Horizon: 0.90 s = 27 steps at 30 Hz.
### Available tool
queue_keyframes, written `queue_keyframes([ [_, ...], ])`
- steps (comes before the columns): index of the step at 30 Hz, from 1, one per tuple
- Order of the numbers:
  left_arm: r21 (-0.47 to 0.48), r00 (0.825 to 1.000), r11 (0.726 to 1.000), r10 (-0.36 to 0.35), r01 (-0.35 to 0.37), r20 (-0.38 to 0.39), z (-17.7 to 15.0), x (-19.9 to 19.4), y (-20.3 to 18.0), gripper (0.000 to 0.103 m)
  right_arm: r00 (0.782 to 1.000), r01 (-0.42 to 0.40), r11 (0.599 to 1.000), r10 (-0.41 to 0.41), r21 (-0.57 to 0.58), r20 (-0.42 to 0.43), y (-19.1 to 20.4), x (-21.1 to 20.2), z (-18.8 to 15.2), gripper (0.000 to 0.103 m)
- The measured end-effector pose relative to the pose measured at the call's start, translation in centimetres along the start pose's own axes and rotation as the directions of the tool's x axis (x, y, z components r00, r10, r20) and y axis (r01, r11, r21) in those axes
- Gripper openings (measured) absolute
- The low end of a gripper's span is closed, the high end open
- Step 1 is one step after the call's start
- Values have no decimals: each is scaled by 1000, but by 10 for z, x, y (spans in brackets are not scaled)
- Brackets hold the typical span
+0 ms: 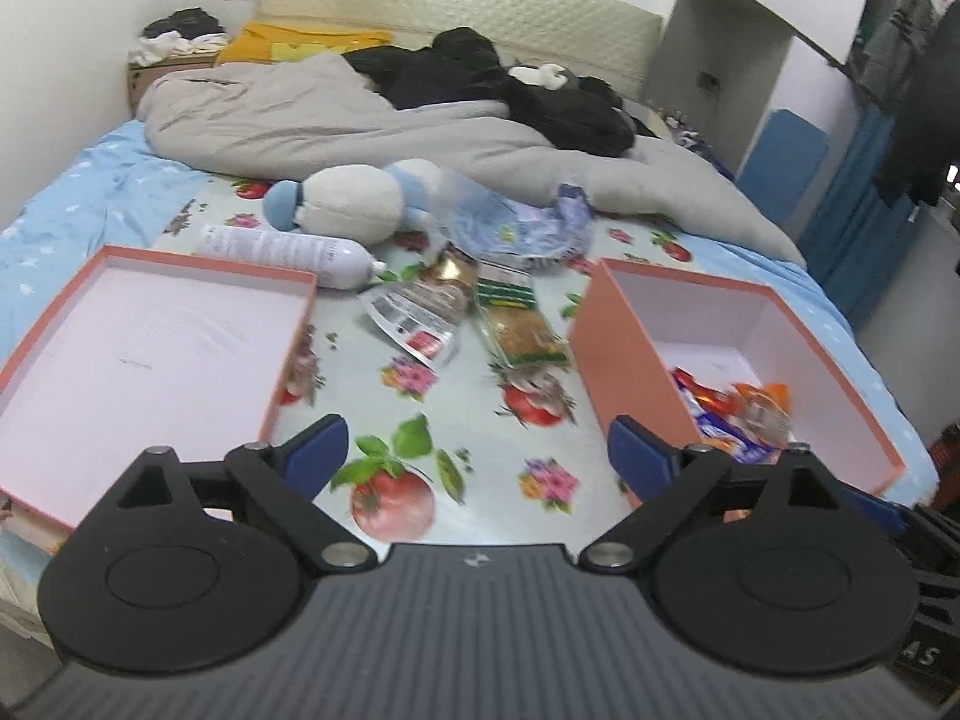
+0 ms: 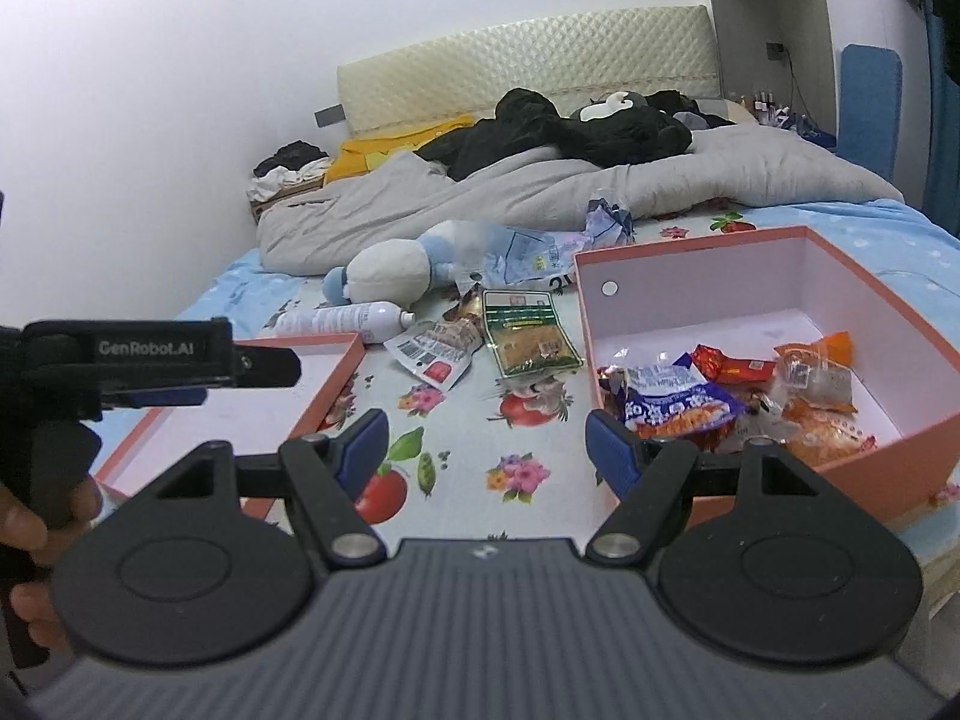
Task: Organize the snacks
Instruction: 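Withdraw both tools from the deeper box toward the remaining snacks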
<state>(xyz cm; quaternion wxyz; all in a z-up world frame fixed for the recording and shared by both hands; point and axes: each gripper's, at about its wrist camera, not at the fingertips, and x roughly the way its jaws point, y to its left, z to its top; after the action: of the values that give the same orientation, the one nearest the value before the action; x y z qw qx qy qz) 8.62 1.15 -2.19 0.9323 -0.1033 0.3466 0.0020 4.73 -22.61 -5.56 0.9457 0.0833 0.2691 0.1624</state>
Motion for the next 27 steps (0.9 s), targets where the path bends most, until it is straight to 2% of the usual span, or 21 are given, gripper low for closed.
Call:
queue_keyframes([
  [3,-4,999,999,40,-40,7,7,18,6,98,1000,-1,1000,1,5,-15,0,17,4,74],
  [8,-3,999,999,49,-49,4,17,51,18,98,999,-13,1000,13,-8,-32,5,45,10,74],
  [17,71,993,992,105,-109,50,43,112,29,98,999,-7,999,4,-46,-53,16,106,25,74],
  [23,-5,1000,1000,12,-12,-20,66,164,56,98,996,26,997,-32,-70,-84,20,159,31,74],
  [27,17,996,999,-29,30,-82,79,208,68,98,992,55,991,-68,-123,-103,26,197,34,74],
])
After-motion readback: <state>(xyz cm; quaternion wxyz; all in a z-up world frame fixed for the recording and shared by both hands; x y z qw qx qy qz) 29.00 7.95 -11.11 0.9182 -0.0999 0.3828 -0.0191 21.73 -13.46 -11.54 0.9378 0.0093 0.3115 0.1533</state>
